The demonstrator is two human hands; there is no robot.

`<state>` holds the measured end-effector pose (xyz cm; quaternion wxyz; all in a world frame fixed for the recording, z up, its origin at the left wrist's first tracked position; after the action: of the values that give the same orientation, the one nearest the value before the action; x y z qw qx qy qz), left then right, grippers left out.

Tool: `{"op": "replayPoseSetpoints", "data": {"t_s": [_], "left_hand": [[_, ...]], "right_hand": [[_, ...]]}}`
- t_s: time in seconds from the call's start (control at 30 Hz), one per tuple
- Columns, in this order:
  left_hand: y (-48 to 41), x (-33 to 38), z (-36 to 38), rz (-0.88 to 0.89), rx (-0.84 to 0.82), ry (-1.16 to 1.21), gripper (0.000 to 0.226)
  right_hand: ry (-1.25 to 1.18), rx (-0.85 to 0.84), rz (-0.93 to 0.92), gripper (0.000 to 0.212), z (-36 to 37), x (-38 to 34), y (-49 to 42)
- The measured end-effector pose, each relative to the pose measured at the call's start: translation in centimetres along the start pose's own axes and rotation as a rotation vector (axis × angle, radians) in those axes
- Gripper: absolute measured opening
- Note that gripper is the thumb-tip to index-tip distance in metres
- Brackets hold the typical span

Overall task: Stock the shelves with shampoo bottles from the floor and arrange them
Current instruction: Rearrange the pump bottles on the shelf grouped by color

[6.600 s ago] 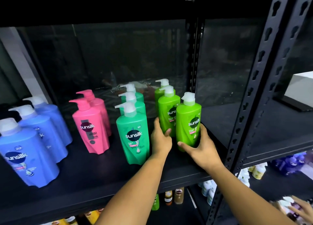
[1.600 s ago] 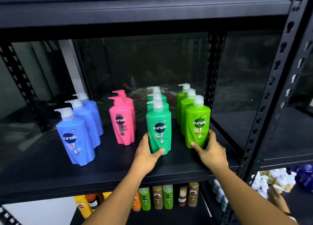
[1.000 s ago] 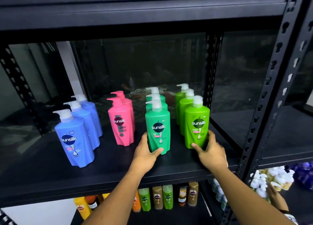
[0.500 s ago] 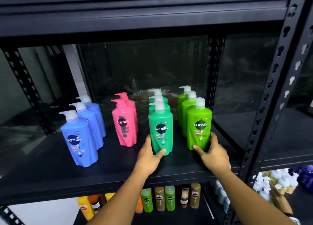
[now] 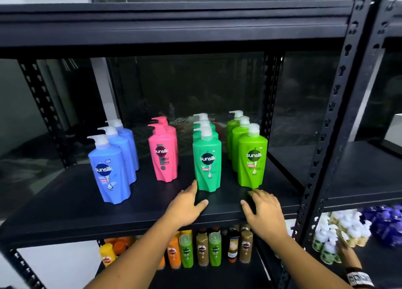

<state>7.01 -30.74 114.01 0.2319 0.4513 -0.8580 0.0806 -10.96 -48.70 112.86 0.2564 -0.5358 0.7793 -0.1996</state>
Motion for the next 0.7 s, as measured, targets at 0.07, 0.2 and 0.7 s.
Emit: {"op": "replayPoseSetpoints", "data": {"t_s": [0.07,0.2,0.7], "left_hand": [[0.6,-0.4,-0.1,0.040,0.001,-0.032,0.076],[1.6,-1.9,-0.6,0.127,0.034,-0.077,0.061],[2.8,-12.0,-6.3,0.032,0.103,-0.113,0.054]], "right_hand": [[-0.010,-0.051,-0.037,0.059,0.8,-1.3,-0.1],[-0.039,-0.185,-0.118,0.062,2.1,-5.0,-0.8],[-0.203,-0.412,-0.313,0.054,6.6,-17.2,-5.7]]}}
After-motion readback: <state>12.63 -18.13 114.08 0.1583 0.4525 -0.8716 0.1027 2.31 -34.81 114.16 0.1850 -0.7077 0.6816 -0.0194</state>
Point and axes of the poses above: each hand's wrist, its own y-axis away from the middle knuckle, its own z-axis out of the palm, x = y × z, the point moved 5 cm from there along -y, towards the middle knuckle, and after that the axes turned 13 degrees about -z, right-handed, at the moved point
